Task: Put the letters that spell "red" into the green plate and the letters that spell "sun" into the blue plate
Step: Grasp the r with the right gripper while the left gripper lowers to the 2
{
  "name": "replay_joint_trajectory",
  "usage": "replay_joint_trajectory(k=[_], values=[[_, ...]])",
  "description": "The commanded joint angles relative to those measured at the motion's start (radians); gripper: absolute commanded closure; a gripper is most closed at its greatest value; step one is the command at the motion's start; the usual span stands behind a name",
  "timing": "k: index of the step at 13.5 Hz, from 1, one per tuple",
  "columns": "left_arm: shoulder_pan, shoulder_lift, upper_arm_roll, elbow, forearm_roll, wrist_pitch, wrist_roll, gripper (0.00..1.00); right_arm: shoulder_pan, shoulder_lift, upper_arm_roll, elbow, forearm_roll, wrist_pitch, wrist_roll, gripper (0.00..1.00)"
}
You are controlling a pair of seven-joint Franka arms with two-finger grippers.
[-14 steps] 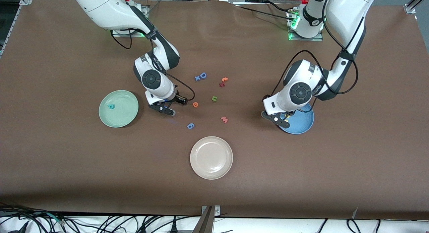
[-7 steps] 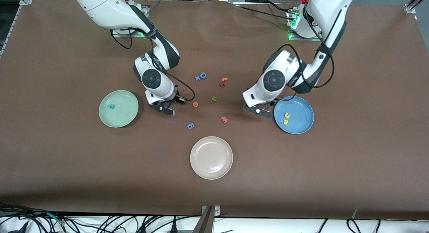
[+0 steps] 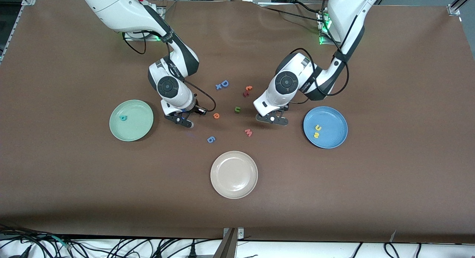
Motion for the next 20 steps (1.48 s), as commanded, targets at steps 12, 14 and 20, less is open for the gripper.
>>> replay_joint_trajectory(k=[12,14,20], values=[[-0.127,0.125,-0.003,0.070,-0.088,0.231,-0.144,0.53,0.013,0.033,-0.001,0.003,0.001,0.012,0.094,0.66],[-0.150,0.121,-0.003,0.070,-0.088,0.225,-0.152,0.53,0.013,0.037,-0.001,0.003,0.001,0.013,0.094,0.74],[-0.181,0.128,0.010,0.073,-0.047,0.226,-0.147,0.53,0.013,0.041,-0.001,0.005,0.001,0.013,0.097,0.79]])
